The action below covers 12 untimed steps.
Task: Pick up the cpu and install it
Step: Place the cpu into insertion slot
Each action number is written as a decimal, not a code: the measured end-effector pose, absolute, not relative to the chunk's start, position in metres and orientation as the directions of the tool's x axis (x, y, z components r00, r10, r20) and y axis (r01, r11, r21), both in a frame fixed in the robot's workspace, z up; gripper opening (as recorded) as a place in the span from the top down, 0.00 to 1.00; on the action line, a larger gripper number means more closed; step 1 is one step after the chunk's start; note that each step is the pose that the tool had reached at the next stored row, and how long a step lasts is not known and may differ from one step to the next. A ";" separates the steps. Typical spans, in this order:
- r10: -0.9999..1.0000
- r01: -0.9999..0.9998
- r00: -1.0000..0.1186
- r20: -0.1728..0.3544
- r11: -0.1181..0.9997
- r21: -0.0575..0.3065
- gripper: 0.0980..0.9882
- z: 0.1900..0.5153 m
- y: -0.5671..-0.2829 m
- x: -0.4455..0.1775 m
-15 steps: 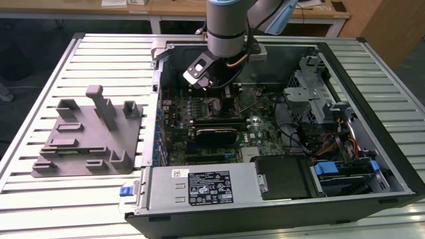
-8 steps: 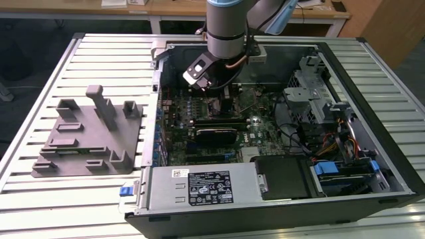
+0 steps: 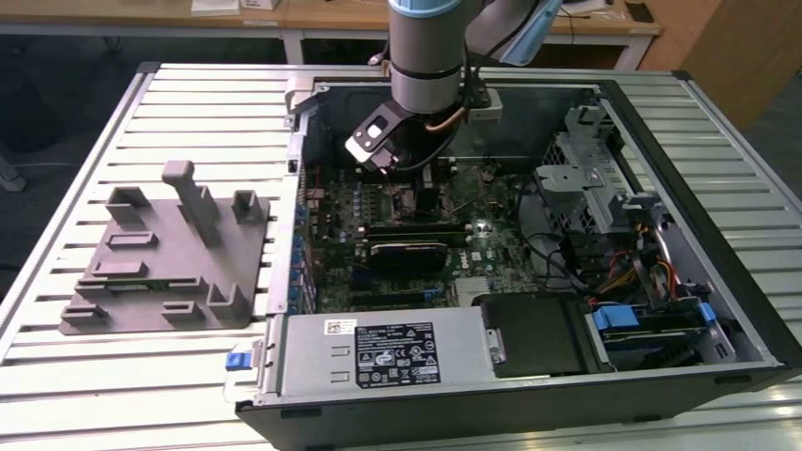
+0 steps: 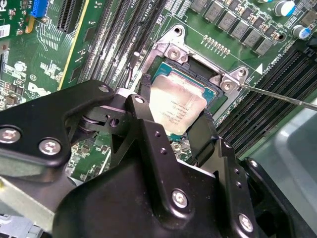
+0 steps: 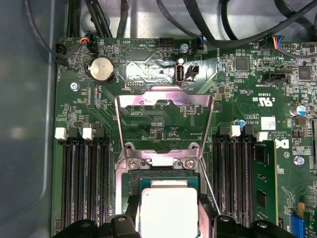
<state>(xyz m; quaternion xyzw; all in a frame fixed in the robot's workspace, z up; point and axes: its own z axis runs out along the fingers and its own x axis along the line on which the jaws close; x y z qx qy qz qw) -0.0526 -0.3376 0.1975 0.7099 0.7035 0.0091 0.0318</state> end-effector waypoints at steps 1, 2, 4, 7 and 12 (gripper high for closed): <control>0.999 0.998 0.010 -0.032 -0.008 0.058 0.50 0.197 -0.338 -0.053; 0.999 0.998 0.010 -0.031 -0.008 0.058 0.50 0.197 -0.337 -0.053; 0.999 0.998 0.010 -0.032 -0.008 0.058 0.50 0.195 -0.338 -0.053; 0.999 0.998 0.010 -0.032 -0.008 0.058 0.50 0.195 -0.338 -0.053; 0.999 0.998 0.010 -0.031 -0.008 0.058 0.50 0.194 -0.337 -0.053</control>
